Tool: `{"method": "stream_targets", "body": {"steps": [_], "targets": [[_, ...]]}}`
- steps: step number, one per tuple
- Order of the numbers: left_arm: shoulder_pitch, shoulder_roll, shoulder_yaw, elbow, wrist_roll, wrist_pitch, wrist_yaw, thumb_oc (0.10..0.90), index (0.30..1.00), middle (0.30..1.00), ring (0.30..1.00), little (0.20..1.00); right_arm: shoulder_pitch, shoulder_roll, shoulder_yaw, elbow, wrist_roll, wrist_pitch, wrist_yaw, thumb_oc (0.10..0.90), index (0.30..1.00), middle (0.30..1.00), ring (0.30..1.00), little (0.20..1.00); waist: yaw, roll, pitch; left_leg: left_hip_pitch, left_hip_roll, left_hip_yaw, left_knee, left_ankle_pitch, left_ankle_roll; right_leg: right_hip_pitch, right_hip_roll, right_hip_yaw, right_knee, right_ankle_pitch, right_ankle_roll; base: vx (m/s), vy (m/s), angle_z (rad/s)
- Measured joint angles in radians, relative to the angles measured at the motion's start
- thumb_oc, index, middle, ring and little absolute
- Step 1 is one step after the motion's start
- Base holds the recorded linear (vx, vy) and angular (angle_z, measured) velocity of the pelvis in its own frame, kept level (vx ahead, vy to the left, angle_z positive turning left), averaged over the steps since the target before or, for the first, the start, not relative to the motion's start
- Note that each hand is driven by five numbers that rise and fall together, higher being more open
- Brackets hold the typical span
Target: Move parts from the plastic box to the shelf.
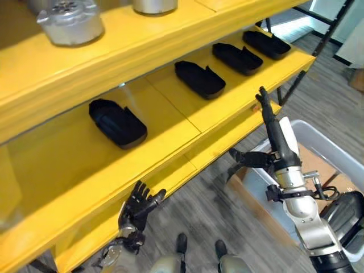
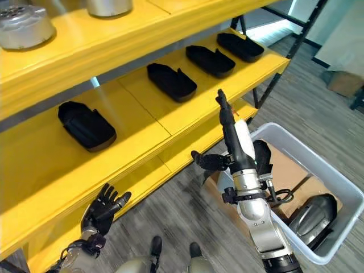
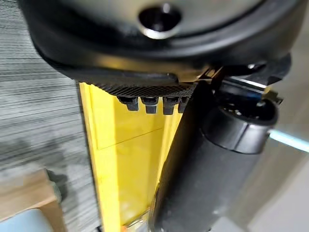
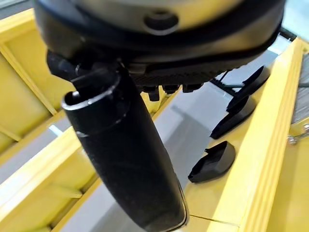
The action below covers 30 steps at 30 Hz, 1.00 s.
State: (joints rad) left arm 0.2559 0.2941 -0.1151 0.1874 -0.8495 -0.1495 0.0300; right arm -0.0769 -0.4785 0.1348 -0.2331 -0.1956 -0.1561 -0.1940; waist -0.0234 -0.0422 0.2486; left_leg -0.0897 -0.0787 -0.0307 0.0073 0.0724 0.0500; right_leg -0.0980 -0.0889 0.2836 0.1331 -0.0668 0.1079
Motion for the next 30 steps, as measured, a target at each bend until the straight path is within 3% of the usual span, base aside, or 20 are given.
{"method": "stream_targets", "body": {"steps": [3, 4, 5, 6, 8, 9, 10, 11, 13, 14, 15, 17, 21, 22, 25, 26, 27, 28, 29, 30], "targets": [[0.009, -0.002, -0.006, 0.003, 0.000, 0.002, 0.002, 0.900, 1.000, 1.000, 1.000, 1.000, 0.001, -0.001, 0.030, -0.001, -0.002, 0.001, 0.008, 0.900, 1.000, 1.000, 1.000, 1.000, -0.009, 0.003, 0.000, 0.020, -0.006, 0.079, -0.021, 0.007, 0.007, 0.007, -0.016, 0.082, -0.046, 0.040, 0.042, -0.02, 0.073, -0.86], [0.004, 0.004, -0.006, 0.007, 0.000, 0.000, 0.006, 0.900, 1.000, 1.000, 1.000, 1.000, -0.015, 0.007, 0.041, 0.004, -0.009, 0.008, 0.009, 0.900, 1.000, 1.000, 1.000, 1.000, -0.018, 0.001, 0.002, 0.025, 0.003, 0.129, -0.029, 0.009, 0.010, -0.021, -0.010, 0.081, -0.038, 0.059, 0.048, -0.10, 0.047, -1.02], [0.004, 0.010, 0.000, 0.009, 0.001, -0.001, 0.009, 0.900, 1.000, 1.000, 1.000, 1.000, -0.051, 0.015, 0.068, 0.010, -0.017, 0.009, 0.010, 0.900, 1.000, 1.000, 1.000, 1.000, 0.011, 0.005, 0.004, 0.032, 0.027, 0.196, -0.047, 0.020, 0.022, -0.066, -0.005, 0.037, -0.022, 0.086, 0.043, -0.10, -0.048, -1.37], [-0.006, 0.011, 0.006, 0.009, 0.002, -0.002, 0.009, 0.900, 1.000, 1.000, 1.000, 1.000, -0.075, 0.013, 0.087, 0.008, -0.024, 0.004, 0.011, 0.900, 1.000, 1.000, 1.000, 1.000, 0.027, 0.008, 0.006, 0.032, 0.034, 0.240, -0.052, 0.020, 0.026, -0.087, -0.029, -0.064, -0.031, 0.100, 0.024, -0.09, -0.064, -1.33], [-0.036, -0.004, 0.011, 0.004, 0.002, -0.006, 0.010, 0.900, 1.000, 1.000, 1.000, 1.000, -0.106, 0.016, 0.095, 0.017, -0.036, 0.005, 0.010, 0.900, 1.000, 1.000, 1.000, 1.000, 0.038, 0.048, 0.027, 0.039, 0.069, 0.294, -0.048, 0.024, 0.030, -0.087, -0.139, -0.414, -0.026, 0.098, -0.021, -0.02, -0.134, -0.89], [-0.037, -0.008, 0.025, -0.020, 0.002, -0.006, 0.008, 0.900, 1.000, 1.000, 1.000, 1.000, -0.124, 0.016, 0.111, 0.022, -0.037, 0.010, 0.010, 0.900, 1.000, 1.000, 1.000, 1.000, 0.055, 0.063, 0.030, 0.040, 0.094, 0.329, -0.049, 0.022, 0.027, -0.088, -0.200, -0.566, -0.006, 0.099, -0.018, 0.05, -0.171, -1.20], [-0.037, -0.013, 0.048, -0.049, 0.001, -0.013, 0.007, 0.900, 1.000, 1.000, 1.000, 1.000, -0.141, 0.016, 0.130, 0.033, -0.037, 0.010, 0.012, 0.900, 1.000, 1.000, 1.000, 1.000, 0.075, 0.063, 0.030, 0.045, 0.116, 0.368, -0.043, 0.008, 0.005, -0.088, -0.260, -0.666, 0.008, 0.110, -0.001, 0.07, -0.186, -1.20], [-0.032, -0.013, 0.065, -0.052, 0.000, -0.020, 0.006, 0.900, 1.000, 1.000, 1.000, 1.000, -0.145, 0.015, 0.143, 0.036, -0.038, 0.009, 0.014, 0.900, 1.000, 1.000, 1.000, 1.000, 0.088, 0.059, 0.029, 0.047, 0.128, 0.380, -0.020, -0.007, -0.014, -0.058, -0.309, -0.691, -0.002, 0.139, 0.033, 0.09, -0.201, -0.98], [-0.042, 0.004, 0.080, -0.052, 0.000, -0.024, 0.004, 0.900, 1.000, 1.000, 1.000, 1.000, -0.141, 0.015, 0.146, 0.036, -0.038, 0.009, 0.014, 0.900, 1.000, 1.000, 1.000, 1.000, 0.078, 0.031, 0.027, 0.062, 0.132, 0.374, -0.020, -0.001, -0.046, 0.028, -0.334, -0.637, -0.085, 0.183, 0.075, 0.15, -0.234, -0.15], [-0.056, 0.029, 0.088, -0.040, 0.000, -0.027, 0.001, 0.900, 1.000, 1.000, 1.000, 1.000, -0.132, 0.006, 0.142, 0.036, -0.039, 0.010, 0.015, 0.900, 1.000, 1.000, 1.000, 1.000, 0.069, -0.014, 0.026, 0.067, 0.146, 0.356, -0.032, 0.021, -0.086, 0.086, -0.274, -0.580, -0.129, 0.173, 0.102, 0.20, -0.247, 0.10], [-0.054, 0.015, 0.089, -0.036, -0.001, -0.022, 0.006, 0.900, 1.000, 1.000, 1.000, 1.000, -0.133, -0.003, 0.143, 0.038, -0.039, 0.014, 0.020, 0.900, 1.000, 1.000, 1.000, 1.000, 0.073, 0.006, 0.023, 0.069, 0.174, 0.347, -0.045, 0.036, -0.098, 0.082, -0.233, -0.581, -0.128, 0.181, 0.095, 0.18, -0.252, -0.06], [-0.004, -0.032, 0.058, -0.052, -0.001, -0.019, 0.002, 0.900, 1.000, 1.000, 1.000, 1.000, -0.107, -0.040, 0.129, 0.038, -0.039, 0.015, 0.021, 0.900, 1.000, 1.000, 1.000, 1.000, 0.025, 0.032, 0.015, 0.077, 0.258, 0.300, -0.065, 0.069, -0.120, 0.081, -0.140, -0.589, -0.124, 0.155, 0.051, 0.13, -0.255, -0.29], [-0.063, -0.040, -0.029, -0.046, 0.000, -0.004, 0.001, 0.900, 1.000, 1.000, 1.000, 1.000, -0.051, -0.072, 0.058, 0.038, -0.036, 0.015, 0.015, 0.900, 1.000, 1.000, 1.000, 1.000, -0.032, 0.035, 0.016, 0.027, 0.310, 0.294, 0.009, 0.076, -0.127, 0.037, -0.102, -0.581, -0.058, 0.101, 0.020, 0.07, -0.291, -0.06], [-0.097, -0.037, -0.039, -0.038, -0.001, -0.006, 0.002, 0.900, 1.000, 1.000, 1.000, 1.000, -0.037, -0.067, 0.047, 0.044, -0.028, 0.010, 0.009, 0.900, 1.000, 1.000, 1.000, 1.000, -0.029, 0.038, 0.019, -0.028, 0.331, 0.276, 0.092, 0.076, -0.158, -0.006, -0.098, -0.582, 0.016, 0.055, -0.016, 0.04, -0.315, 0.32], [-0.153, -0.033, -0.037, -0.034, 0.000, -0.006, 0.003, 0.900, 1.000, 1.000, 1.000, 1.000, -0.010, -0.041, 0.065, 0.045, 0.002, 0.020, 0.016, 0.900, 1.000, 1.000, 1.000, 1.000, 0.011, 0.013, 0.025, -0.130, 0.334, 0.094, 0.270, 0.150, -0.201, -0.035, -0.081, -0.546, 0.060, 0.012, -0.057, 0.12, -0.117, -0.12], [-0.143, -0.036, -0.037, -0.036, 0.000, -0.009, 0.002, 0.900, 1.000, 1.000, 1.000, 1.000, -0.001, -0.040, 0.069, 0.035, 0.003, 0.015, 0.015, 0.900, 1.000, 1.000, 1.000, 1.000, 0.026, 0.000, 0.035, -0.180, 0.326, 0.024, 0.342, 0.162, -0.190, -0.015, -0.084, -0.528, 0.039, 0.016, -0.068, 0.23, 0.055, -0.38], [-0.135, -0.037, -0.039, -0.036, 0.000, -0.009, 0.001, 0.900, 1.000, 1.000, 1.000, 1.000, 0.002, -0.040, 0.068, 0.030, 0.003, 0.010, 0.012, 0.900, 1.000, 1.000, 1.000, 1.000, 0.024, -0.002, 0.036, -0.195, 0.312, 0.018, 0.350, 0.132, -0.185, -0.016, -0.087, -0.527, 0.038, 0.013, -0.074, 0.28, 0.146, -0.47], [-0.108, -0.036, -0.040, -0.030, 0.000, -0.007, 0.001, 0.900, 1.000, 1.000, 1.000, 1.000, -0.005, -0.041, 0.059, 0.028, 0.004, 0.009, 0.009, 0.900, 1.000, 1.000, 1.000, 1.000, 0.026, -0.009, 0.046, -0.207, 0.257, 0.026, 0.132, 0.025, -0.157, -0.032, -0.087, -0.498, 0.010, 0.016, -0.082, 0.48, 0.317, -0.60], [-0.091, -0.036, -0.040, -0.017, 0.000, -0.004, 0.002, 0.900, 1.000, 1.000, 1.000, 1.000, -0.008, -0.034, 0.060, 0.037, 0.004, 0.010, 0.003, 0.900, 1.000, 1.000, 1.000, 1.000, 0.037, -0.007, 0.078, -0.206, 0.236, -0.031, -0.052, 0.020, -0.151, -0.015, -0.071, -0.458, -0.020, 0.034, -0.080, 0.54, 0.416, -0.78], [-0.068, -0.036, -0.040, -0.008, 0.002, -0.004, 0.001, 0.900, 1.000, 1.000, 1.000, 1.000, -0.010, -0.037, 0.090, 0.041, 0.011, 0.009, -0.005, 0.900, 1.000, 1.000, 1.000, 1.000, 0.044, -0.007, 0.092, -0.221, 0.226, -0.088, -0.087, 0.006, -0.168, 0.012, -0.052, -0.430, -0.057, 0.080, -0.046, 0.58, 0.484, -0.88]]}}
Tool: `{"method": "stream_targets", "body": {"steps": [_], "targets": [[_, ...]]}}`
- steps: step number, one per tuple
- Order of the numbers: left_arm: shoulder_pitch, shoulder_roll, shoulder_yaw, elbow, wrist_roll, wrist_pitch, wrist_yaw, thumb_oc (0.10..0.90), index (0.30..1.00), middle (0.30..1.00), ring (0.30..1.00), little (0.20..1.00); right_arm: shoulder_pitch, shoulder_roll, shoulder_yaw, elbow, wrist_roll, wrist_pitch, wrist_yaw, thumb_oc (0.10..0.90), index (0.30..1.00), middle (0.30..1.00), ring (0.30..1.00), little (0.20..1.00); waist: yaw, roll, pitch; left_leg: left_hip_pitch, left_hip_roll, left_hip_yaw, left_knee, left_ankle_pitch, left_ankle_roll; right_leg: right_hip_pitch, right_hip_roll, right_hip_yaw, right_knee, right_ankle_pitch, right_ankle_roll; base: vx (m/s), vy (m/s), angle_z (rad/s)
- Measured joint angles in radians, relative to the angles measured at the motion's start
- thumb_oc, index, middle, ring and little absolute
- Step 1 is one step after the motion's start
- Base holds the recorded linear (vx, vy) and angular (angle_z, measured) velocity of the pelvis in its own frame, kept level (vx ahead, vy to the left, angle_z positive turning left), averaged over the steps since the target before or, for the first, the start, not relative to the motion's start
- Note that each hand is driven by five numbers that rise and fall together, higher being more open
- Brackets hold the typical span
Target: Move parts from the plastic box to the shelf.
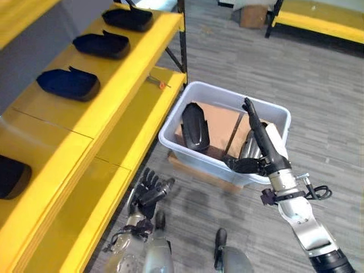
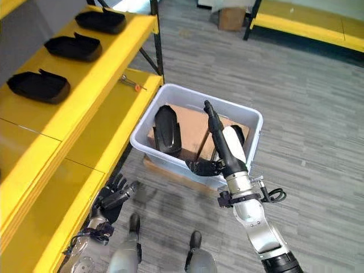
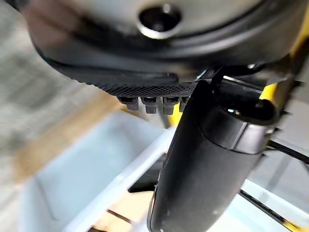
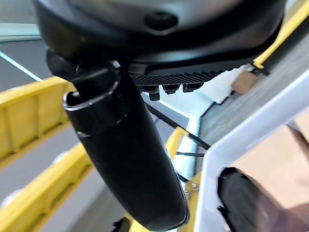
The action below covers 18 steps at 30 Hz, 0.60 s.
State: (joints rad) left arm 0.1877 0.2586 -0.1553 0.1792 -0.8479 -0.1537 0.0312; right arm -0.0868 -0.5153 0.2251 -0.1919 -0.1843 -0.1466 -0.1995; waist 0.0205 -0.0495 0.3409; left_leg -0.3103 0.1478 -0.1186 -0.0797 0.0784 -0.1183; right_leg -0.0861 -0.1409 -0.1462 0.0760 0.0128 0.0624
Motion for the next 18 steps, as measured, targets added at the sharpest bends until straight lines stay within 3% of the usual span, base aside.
{"method": "stream_targets", "body": {"steps": [1, 2, 3, 4, 5, 7, 9, 18], "targets": [[0.027, 0.003, 0.003, 0.007, 0.000, 0.000, 0.000, 0.900, 1.000, 1.000, 1.000, 1.000, -0.003, 0.000, 0.019, 0.003, 0.003, 0.000, -0.002, 0.900, 1.000, 1.000, 1.000, 1.000, 0.015, 0.005, -0.001, -0.012, 0.001, -0.063, 0.009, -0.007, -0.005, 0.021, 0.022, 0.040, -0.063, 0.016, 0.015, 0.36, 0.347, -1.75], [0.041, -0.014, 0.020, 0.034, -0.002, 0.003, 0.005, 0.900, 1.000, 1.000, 1.000, 1.000, -0.019, 0.015, 0.027, 0.012, 0.011, 0.000, 0.032, 0.900, 1.000, 1.000, 1.000, 1.000, 0.086, -0.005, 0.028, 0.062, -0.004, -0.050, 0.034, -0.029, 0.046, 0.019, 0.030, 0.169, -0.055, 0.011, 0.017, 0.26, 0.270, -2.64], [0.053, -0.041, 0.029, 0.079, -0.002, 0.012, 0.014, 0.900, 1.000, 1.000, 1.000, 1.000, -0.018, 0.021, 0.028, 0.013, 0.011, 0.000, 0.052, 0.900, 1.000, 1.000, 1.000, 1.000, 0.129, 0.015, 0.028, 0.142, -0.009, 0.007, 0.068, -0.052, 0.074, 0.031, 0.033, 0.236, -0.050, 0.016, 0.016, 0.16, 0.183, -2.64], [0.061, -0.039, 0.035, 0.085, -0.002, 0.023, 0.020, 0.900, 1.000, 1.000, 1.000, 1.000, -0.005, 0.031, 0.020, -0.004, 0.012, -0.001, 0.053, 0.900, 1.000, 1.000, 1.000, 1.000, 0.113, 0.015, 0.027, 0.151, -0.024, 0.040, 0.076, 0.024, 0.035, 0.058, 0.001, 0.211, -0.067, 0.014, 0.026, 0.14, 0.204, -1.56], [0.045, -0.023, 0.036, 0.080, -0.001, 0.022, 0.020, 0.900, 1.000, 1.000, 1.000, 1.000, 0.031, 0.031, -0.009, -0.036, 0.015, -0.001, 0.048, 0.900, 1.000, 1.000, 1.000, 1.000, 0.086, -0.004, 0.024, 0.138, -0.060, 0.074, 0.103, 0.029, 0.040, 0.066, -0.046, 0.207, -0.087, -0.004, 0.031, 0.11, 0.193, -0.43], [-0.003, 0.018, 0.043, 0.055, 0.000, 0.018, 0.020, 0.900, 1.000, 1.000, 1.000, 1.000, 0.051, 0.047, -0.053, -0.052, 0.029, -0.001, 0.045, 0.900, 1.000, 1.000, 1.000, 1.000, 0.061, -0.022, 0.021, 0.128, -0.103, 0.109, 0.112, 0.037, 0.072, 0.067, -0.098, 0.180, -0.066, -0.006, 0.033, 0.07, 0.172, -0.09], [-0.070, 0.092, 0.057, -0.003, 0.000, -0.018, 0.020, 0.900, 1.000, 1.000, 1.000, 1.000, 0.010, 0.091, -0.027, -0.049, 0.028, -0.001, 0.039, 0.900, 1.000, 1.000, 1.000, 1.000, 0.062, -0.035, 0.013, 0.113, -0.152, 0.173, 0.112, 0.039, 0.117, 0.067, -0.140, 0.151, -0.078, 0.037, 0.074, 0.06, 0.187, -0.43], [-0.065, 0.096, 0.057, -0.014, 0.003, -0.040, 0.021, 0.900, 1.000, 1.000, 1.000, 1.000, -0.051, 0.081, 0.059, -0.035, 0.018, 0.002, 0.069, 0.900, 1.000, 1.000, 1.000, 1.000, 0.055, -0.034, 0.012, 0.113, -0.162, 0.256, 0.144, -0.009, 0.144, 0.001, -0.158, 0.156, -0.016, 0.067, 0.107, 0.03, 0.116, -0.27]]}}
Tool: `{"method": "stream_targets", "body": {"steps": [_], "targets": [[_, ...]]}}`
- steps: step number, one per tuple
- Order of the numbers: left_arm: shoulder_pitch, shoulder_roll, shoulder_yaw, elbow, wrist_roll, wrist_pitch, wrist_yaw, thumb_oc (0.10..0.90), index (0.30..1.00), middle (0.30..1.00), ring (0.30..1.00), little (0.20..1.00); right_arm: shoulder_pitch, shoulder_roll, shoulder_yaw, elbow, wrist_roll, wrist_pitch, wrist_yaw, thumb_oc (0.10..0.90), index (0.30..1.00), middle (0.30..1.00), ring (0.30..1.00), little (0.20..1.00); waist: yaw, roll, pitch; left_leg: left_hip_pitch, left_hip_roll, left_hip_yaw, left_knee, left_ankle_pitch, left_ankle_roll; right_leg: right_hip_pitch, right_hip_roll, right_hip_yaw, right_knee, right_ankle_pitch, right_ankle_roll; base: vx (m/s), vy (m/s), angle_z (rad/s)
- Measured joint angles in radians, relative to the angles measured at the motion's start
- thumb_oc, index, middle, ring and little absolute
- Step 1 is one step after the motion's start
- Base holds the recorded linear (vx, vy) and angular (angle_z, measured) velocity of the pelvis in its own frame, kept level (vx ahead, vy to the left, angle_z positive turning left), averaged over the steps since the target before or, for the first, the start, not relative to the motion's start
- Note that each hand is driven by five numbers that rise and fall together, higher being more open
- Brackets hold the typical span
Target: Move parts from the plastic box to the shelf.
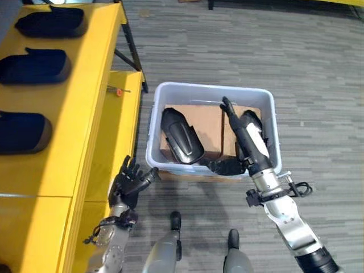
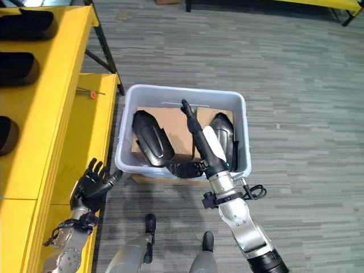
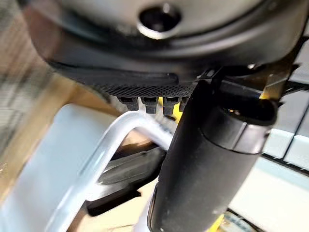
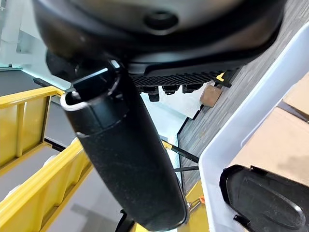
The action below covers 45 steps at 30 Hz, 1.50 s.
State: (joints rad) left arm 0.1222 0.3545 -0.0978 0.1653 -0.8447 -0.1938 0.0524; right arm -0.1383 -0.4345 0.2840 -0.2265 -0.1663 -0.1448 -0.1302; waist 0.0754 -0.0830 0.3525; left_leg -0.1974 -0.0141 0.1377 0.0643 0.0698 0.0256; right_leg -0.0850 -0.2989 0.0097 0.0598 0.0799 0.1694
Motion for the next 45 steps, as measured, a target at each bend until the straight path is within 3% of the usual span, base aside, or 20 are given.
{"method": "stream_targets", "body": {"steps": [3, 5, 6, 7, 9, 11, 12, 13, 14, 16, 21, 24, 34, 45], "targets": [[0.007, -0.012, -0.012, 0.003, 0.009, 0.001, 0.000, 0.900, 1.000, 1.000, 1.000, 1.000, -0.008, -0.015, 0.011, 0.006, -0.023, 0.003, 0.000, 0.900, 1.000, 1.000, 1.000, 1.000, -0.030, 0.008, 0.002, 0.004, 0.019, 0.007, 0.004, -0.006, 0.007, -0.089, 0.017, 0.006, 0.162, -0.003, 0.005, -0.01, 0.100, -0.15], [0.006, -0.012, -0.022, 0.012, 0.029, 0.004, 0.000, 0.900, 1.000, 1.000, 1.000, 1.000, -0.021, -0.026, 0.029, 0.006, -0.030, 0.003, -0.001, 0.900, 1.000, 1.000, 1.000, 1.000, -0.052, 0.010, 0.003, 0.003, 0.018, 0.015, 0.001, -0.018, 0.022, -0.171, -0.009, -0.028, 0.244, -0.018, 0.011, 0.05, -0.169, -0.19], [0.005, -0.015, -0.021, 0.014, 0.029, 0.004, 0.001, 0.900, 1.000, 1.000, 1.000, 1.000, -0.026, -0.028, 0.037, 0.006, -0.030, 0.003, -0.001, 0.900, 1.000, 1.000, 1.000, 1.000, -0.050, 0.010, 0.003, 0.002, 0.015, 0.024, 0.001, -0.019, 0.023, -0.174, -0.016, -0.032, 0.213, -0.018, 0.011, 0.07, -0.275, -0.36], [-0.021, -0.015, -0.018, 0.019, 0.029, 0.002, 0.002, 0.900, 1.000, 1.000, 1.000, 1.000, -0.077, -0.049, 0.064, 0.009, -0.035, 0.003, -0.001, 0.900, 1.000, 1.000, 1.000, 1.000, -0.052, 0.028, 0.026, -0.019, 0.016, 0.034, 0.010, -0.024, 0.013, -0.189, -0.039, -0.056, 0.077, -0.012, 0.017, 0.07, -0.226, -0.25], [-0.055, -0.024, -0.008, 0.031, 0.028, 0.002, 0.008, 0.900, 1.000, 1.000, 1.000, 1.000, -0.107, -0.071, 0.065, 0.017, -0.055, 0.005, 0.000, 0.900, 1.000, 1.000, 1.000, 1.000, -0.052, 0.040, 0.045, -0.048, 0.015, 0.022, 0.039, -0.020, -0.006, -0.178, -0.059, -0.066, -0.034, 0.032, 0.020, 0.03, -0.135, 0.14], [-0.066, -0.015, 0.005, 0.028, 0.028, -0.004, 0.009, 0.900, 1.000, 1.000, 1.000, 1.000, -0.087, -0.075, 0.063, 0.017, -0.067, 0.015, 0.000, 0.900, 1.000, 1.000, 1.000, 1.000, -0.046, 0.009, 0.063, -0.061, 0.011, -0.013, 0.081, -0.030, -0.014, -0.119, -0.059, -0.103, -0.054, 0.055, -0.008, 0.02, -0.172, 0.60], [-0.061, -0.001, 0.012, 0.021, 0.028, -0.004, 0.009, 0.900, 1.000, 1.000, 1.000, 1.000, -0.089, -0.074, 0.068, 0.019, -0.067, 0.017, 0.002, 0.900, 1.000, 1.000, 1.000, 1.000, -0.040, -0.018, 0.067, -0.063, 0.010, -0.024, 0.088, -0.038, -0.033, -0.099, -0.043, -0.108, -0.044, 0.058, -0.001, 0.02, -0.315, 0.47], [-0.059, -0.021, 0.019, 0.021, 0.027, -0.006, 0.010, 0.900, 1.000, 1.000, 1.000, 1.000, -0.113, -0.091, 0.072, 0.021, -0.069, 0.017, 0.004, 0.900, 1.000, 1.000, 1.000, 1.000, -0.028, -0.003, 0.081, -0.071, 0.037, -0.044, 0.087, -0.025, -0.053, -0.102, -0.017, -0.115, -0.041, 0.072, 0.030, 0.00, -0.371, 0.32], [-0.043, -0.039, 0.027, 0.009, 0.027, -0.008, 0.010, 0.900, 1.000, 1.000, 1.000, 1.000, -0.152, -0.106, 0.076, 0.027, -0.070, 0.017, 0.005, 0.900, 1.000, 1.000, 1.000, 1.000, -0.026, 0.020, 0.095, -0.084, 0.083, -0.076, 0.070, -0.004, -0.082, -0.109, 0.022, -0.162, -0.038, 0.067, 0.013, 0.00, -0.311, 0.22], [-0.025, -0.055, 0.017, 0.010, 0.026, -0.004, 0.009, 0.900, 1.000, 1.000, 1.000, 1.000, -0.207, -0.130, 0.076, 0.043, -0.070, 0.020, 0.005, 0.900, 1.000, 1.000, 1.000, 1.000, -0.032, 0.040, 0.110, -0.099, 0.140, -0.101, 0.050, 0.022, -0.107, -0.125, 0.081, -0.196, -0.011, 0.045, -0.023, -0.02, -0.161, 0.21], [0.001, -0.067, -0.036, 0.013, 0.026, 0.022, 0.000, 0.900, 1.000, 1.000, 1.000, 1.000, -0.317, -0.174, 0.077, 0.057, -0.101, 0.022, -0.005, 0.900, 1.000, 1.000, 1.000, 1.000, -0.043, 0.041, 0.121, -0.119, 0.205, -0.115, 0.013, 0.054, -0.119, -0.210, 0.137, -0.213, 0.102, -0.017, -0.070, -0.01, -0.142, -0.02], [-0.029, -0.064, -0.028, 0.003, 0.025, 0.020, 0.000, 0.900, 1.000, 1.000, 1.000, 1.000, -0.400, -0.269, 0.104, 0.075, -0.146, 0.029, -0.011, 0.900, 1.000, 1.000, 1.000, 1.000, -0.037, 0.048, 0.129, -0.134, 0.207, -0.123, 0.000, 0.065, -0.128, -0.254, 0.136, -0.212, 0.161, -0.049, -0.077, -0.01, -0.092, 0.06], [-0.041, -0.043, 0.021, 0.000, 0.024, 0.012, 0.002, 0.900, 1.000, 1.000, 1.000, 1.000, -0.569, -0.441, 0.220, 0.153, -0.285, 0.041, -0.006, 0.900, 1.000, 1.000, 1.000, 1.000, 0.015, 0.038, 0.156, -0.186, 0.200, -0.142, 0.000, 0.071, -0.130, -0.362, 0.110, -0.215, 0.309, -0.132, -0.086, -0.01, -0.029, 0.07], [-0.064, -0.016, 0.009, -0.002, 0.024, -0.002, 0.003, 0.900, 1.000, 1.000, 1.000, 1.000, -0.680, -0.451, 0.346, 0.286, -0.437, 0.044, -0.001, 0.900, 1.000, 1.000, 1.000, 1.000, 0.048, 0.031, 0.177, -0.204, 0.189, -0.151, 0.004, 0.078, -0.139, -0.373, 0.102, -0.223, 0.315, -0.137, -0.084, 0.00, 0.001, 0.02]]}}
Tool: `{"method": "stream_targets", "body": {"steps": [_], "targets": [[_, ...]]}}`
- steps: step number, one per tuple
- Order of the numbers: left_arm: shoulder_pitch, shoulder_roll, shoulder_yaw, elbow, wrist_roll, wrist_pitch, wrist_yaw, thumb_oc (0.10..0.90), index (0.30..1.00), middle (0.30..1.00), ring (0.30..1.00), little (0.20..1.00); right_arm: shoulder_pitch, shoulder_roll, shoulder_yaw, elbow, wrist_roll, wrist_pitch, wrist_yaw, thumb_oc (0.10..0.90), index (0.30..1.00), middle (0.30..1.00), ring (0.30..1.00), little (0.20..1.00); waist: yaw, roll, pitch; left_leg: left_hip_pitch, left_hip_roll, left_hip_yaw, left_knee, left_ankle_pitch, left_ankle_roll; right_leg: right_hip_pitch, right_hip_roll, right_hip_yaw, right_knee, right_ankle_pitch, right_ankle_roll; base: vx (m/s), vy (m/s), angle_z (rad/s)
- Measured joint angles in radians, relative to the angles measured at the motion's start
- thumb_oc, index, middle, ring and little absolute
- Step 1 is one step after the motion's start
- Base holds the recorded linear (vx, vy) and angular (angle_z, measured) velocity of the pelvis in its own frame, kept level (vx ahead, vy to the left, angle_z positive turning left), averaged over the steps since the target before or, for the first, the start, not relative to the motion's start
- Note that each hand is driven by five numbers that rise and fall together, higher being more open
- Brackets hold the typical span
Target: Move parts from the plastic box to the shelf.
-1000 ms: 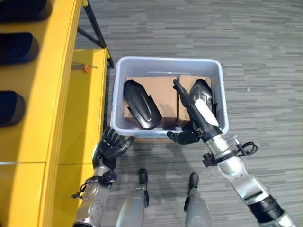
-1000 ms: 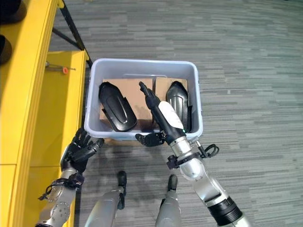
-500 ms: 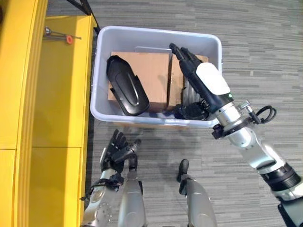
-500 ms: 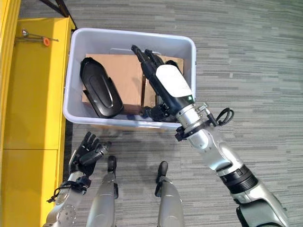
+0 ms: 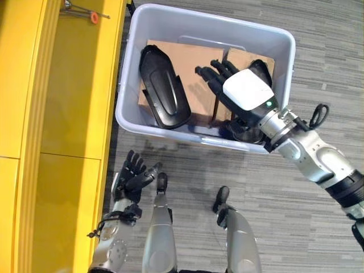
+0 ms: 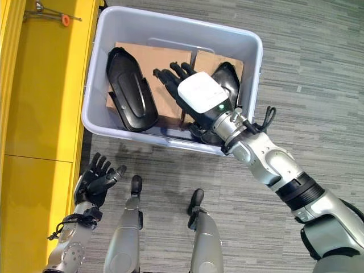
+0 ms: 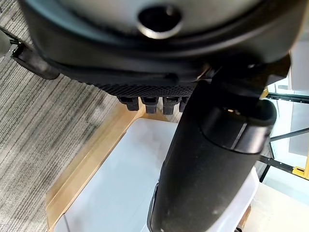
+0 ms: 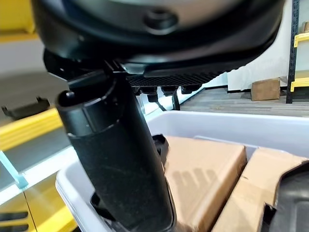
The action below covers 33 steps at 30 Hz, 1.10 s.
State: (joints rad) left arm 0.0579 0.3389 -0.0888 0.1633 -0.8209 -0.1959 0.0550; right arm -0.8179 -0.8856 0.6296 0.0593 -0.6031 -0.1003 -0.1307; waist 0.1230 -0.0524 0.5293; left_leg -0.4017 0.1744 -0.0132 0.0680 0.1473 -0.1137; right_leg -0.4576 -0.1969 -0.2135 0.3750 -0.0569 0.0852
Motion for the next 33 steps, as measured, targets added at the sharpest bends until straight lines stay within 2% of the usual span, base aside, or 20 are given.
{"method": "stream_targets", "body": {"steps": [5, 8, 15, 19, 33], "targets": [[-0.005, -0.001, -0.011, 0.002, 0.000, -0.003, 0.005, 0.900, 1.000, 1.000, 1.000, 1.000, -0.014, 0.032, 0.026, 0.071, -0.034, 0.010, 0.001, 0.900, 1.000, 1.000, 1.000, 1.000, 0.004, 0.000, 0.003, -0.032, -0.007, -0.019, 0.003, 0.007, -0.001, -0.020, -0.013, -0.016, 0.008, -0.001, 0.001, 0.01, 0.011, 0.11], [-0.003, -0.001, -0.013, 0.002, 0.000, -0.003, 0.009, 0.900, 1.000, 1.000, 1.000, 1.000, -0.014, 0.070, 0.026, 0.076, -0.064, 0.033, 0.001, 0.900, 1.000, 1.000, 1.000, 1.000, 0.015, 0.001, 0.003, -0.037, -0.012, -0.020, 0.005, 0.007, -0.001, -0.025, -0.017, -0.016, 0.008, -0.001, 0.002, 0.00, 0.006, 0.03], [-0.007, 0.000, -0.026, -0.003, 0.000, -0.008, 0.022, 0.900, 1.000, 1.000, 1.000, 1.000, -0.019, 0.135, 0.023, 0.074, -0.065, 0.040, -0.014, 0.900, 1.000, 1.000, 1.000, 1.000, 0.022, 0.001, 0.003, -0.071, -0.023, -0.045, 0.013, 0.007, 0.003, -0.037, -0.030, -0.039, 0.010, -0.003, 0.004, 0.00, 0.013, 0.10], [-0.005, -0.001, -0.032, -0.007, 0.000, -0.009, 0.026, 0.900, 1.000, 1.000, 1.000, 1.000, -0.042, 0.152, 0.023, 0.075, -0.065, 0.048, -0.022, 0.900, 1.000, 1.000, 1.000, 1.000, 0.046, 0.001, 0.003, -0.093, -0.024, -0.046, 0.013, 0.013, 0.000, -0.059, -0.030, -0.040, 0.013, -0.002, 0.003, 0.00, 0.003, 0.02], [-0.006, -0.001, -0.035, -0.017, 0.000, -0.020, 0.030, 0.900, 1.000, 1.000, 1.000, 1.000, -0.070, 0.183, 0.023, 0.075, -0.071, 0.074, -0.053, 0.900, 1.000, 1.000, 1.000, 1.000, 0.046, 0.001, 0.003, -0.138, -0.024, -0.069, 0.017, 0.016, -0.004, -0.083, -0.029, -0.061, 0.007, -0.002, 0.003, 0.00, 0.010, 0.03]]}}
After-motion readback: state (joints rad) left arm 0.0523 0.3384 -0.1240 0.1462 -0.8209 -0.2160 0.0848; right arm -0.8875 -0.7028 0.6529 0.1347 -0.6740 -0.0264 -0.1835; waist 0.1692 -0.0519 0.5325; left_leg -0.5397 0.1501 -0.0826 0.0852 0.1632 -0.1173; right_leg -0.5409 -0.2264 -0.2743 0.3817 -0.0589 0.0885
